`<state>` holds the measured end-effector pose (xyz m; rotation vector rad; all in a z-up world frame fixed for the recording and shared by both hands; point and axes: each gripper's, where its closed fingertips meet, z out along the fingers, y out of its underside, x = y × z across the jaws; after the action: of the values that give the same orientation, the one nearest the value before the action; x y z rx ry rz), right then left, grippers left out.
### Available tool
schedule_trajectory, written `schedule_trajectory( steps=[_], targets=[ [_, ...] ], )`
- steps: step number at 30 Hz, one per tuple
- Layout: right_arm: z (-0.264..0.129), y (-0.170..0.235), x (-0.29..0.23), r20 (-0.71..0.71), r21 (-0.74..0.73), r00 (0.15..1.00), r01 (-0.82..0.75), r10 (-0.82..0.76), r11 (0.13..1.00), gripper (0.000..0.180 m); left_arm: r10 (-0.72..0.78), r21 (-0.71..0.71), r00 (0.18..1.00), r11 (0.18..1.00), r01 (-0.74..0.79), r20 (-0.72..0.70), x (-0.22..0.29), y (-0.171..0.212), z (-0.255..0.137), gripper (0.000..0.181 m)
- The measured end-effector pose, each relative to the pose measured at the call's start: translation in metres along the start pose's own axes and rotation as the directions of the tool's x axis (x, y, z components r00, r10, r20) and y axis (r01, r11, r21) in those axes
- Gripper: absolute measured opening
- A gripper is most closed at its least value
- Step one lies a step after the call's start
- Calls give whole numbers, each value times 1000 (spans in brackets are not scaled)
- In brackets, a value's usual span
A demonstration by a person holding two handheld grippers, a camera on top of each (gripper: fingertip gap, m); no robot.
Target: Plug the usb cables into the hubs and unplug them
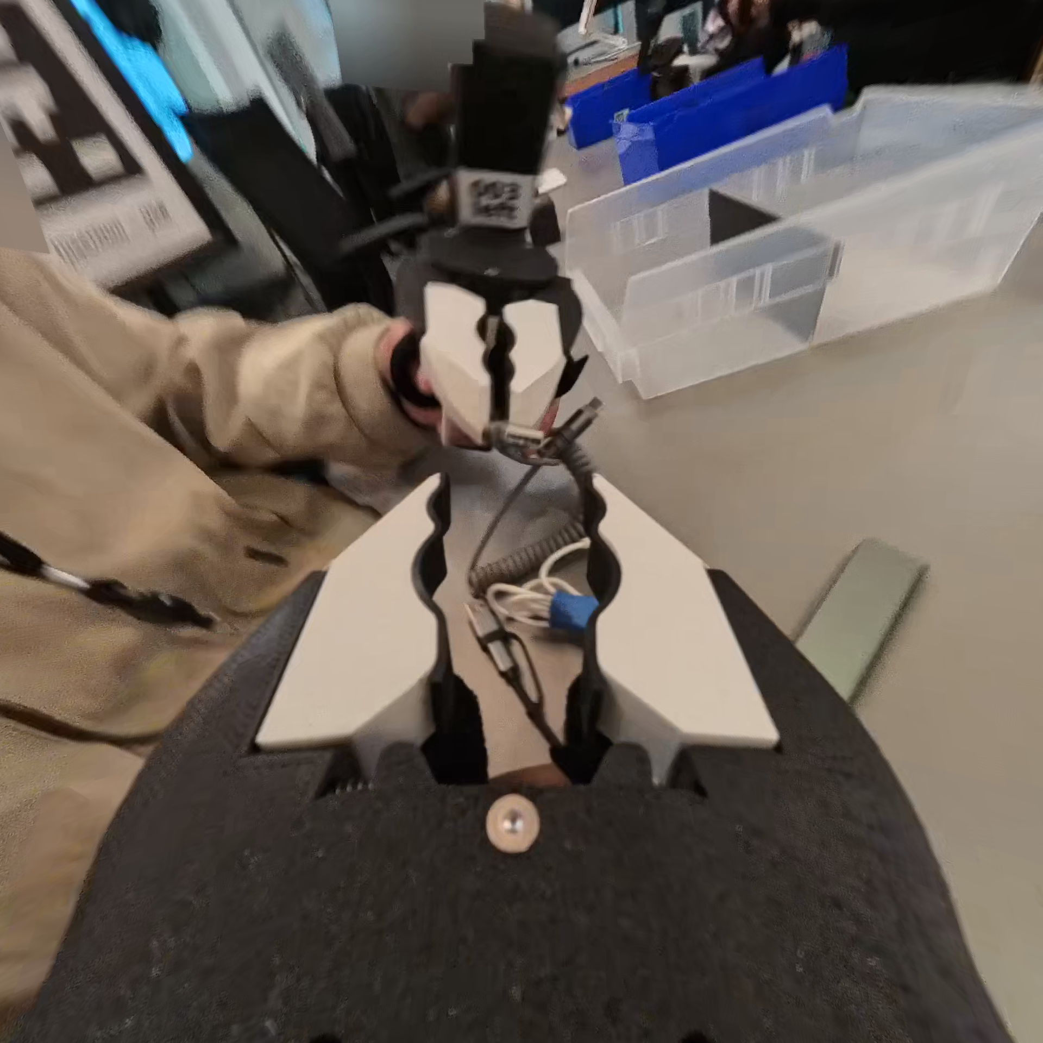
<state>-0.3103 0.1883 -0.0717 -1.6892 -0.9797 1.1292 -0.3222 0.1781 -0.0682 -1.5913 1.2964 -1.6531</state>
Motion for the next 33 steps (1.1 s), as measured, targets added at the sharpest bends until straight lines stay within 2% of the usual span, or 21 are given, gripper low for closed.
schedule_trajectory(
  steps=[2,5,9,10,12,14,16,17,19,22,26,29,33],
  targets=[
    [0,-2,-13,-13,-13,984,176,-177,984,42,-57,-7,995,998,57,-78,7,2,-3,3],
    [2,-9,-20,-58,-9,947,317,-317,948,34,-75,-50,990,996,70,-122,13,8,-1,3],
    [8,-1,-27,-35,-63,920,387,-389,920,30,-106,-97,977,991,89,-184,24,14,3,3],
    [9,0,-27,-39,-64,913,404,-407,913,18,-111,-107,976,990,92,-187,24,16,4,3],
    [9,-1,-24,-48,-62,916,395,-398,917,15,-115,-93,979,991,101,-168,19,16,3,3],
    [11,0,-13,-69,-75,953,291,-296,954,8,-61,-29,994,998,59,-88,5,9,-2,5],
    [11,2,2,-111,-76,980,160,-168,984,8,30,17,999,999,-31,37,-10,3,-8,21],
    [12,3,8,-112,-69,991,65,-72,996,8,96,-4,990,995,-96,108,-17,3,-10,32],
    [12,2,24,-130,-5,976,-178,176,984,7,293,-95,926,956,-278,237,-27,6,-13,41],
    [11,-5,26,40,92,864,-503,502,859,7,546,-173,766,836,-520,339,-23,1,-14,46],
    [9,-15,13,328,94,648,-747,687,659,7,659,-175,627,734,-656,415,-11,-11,-12,33],
    [10,-20,0,473,25,504,-827,722,562,7,682,-187,592,708,-680,429,-10,-12,-10,32],
    [18,-17,-8,483,-20,479,-830,733,557,7,691,-187,597,703,-686,407,-8,-6,-4,28]
  ],
)
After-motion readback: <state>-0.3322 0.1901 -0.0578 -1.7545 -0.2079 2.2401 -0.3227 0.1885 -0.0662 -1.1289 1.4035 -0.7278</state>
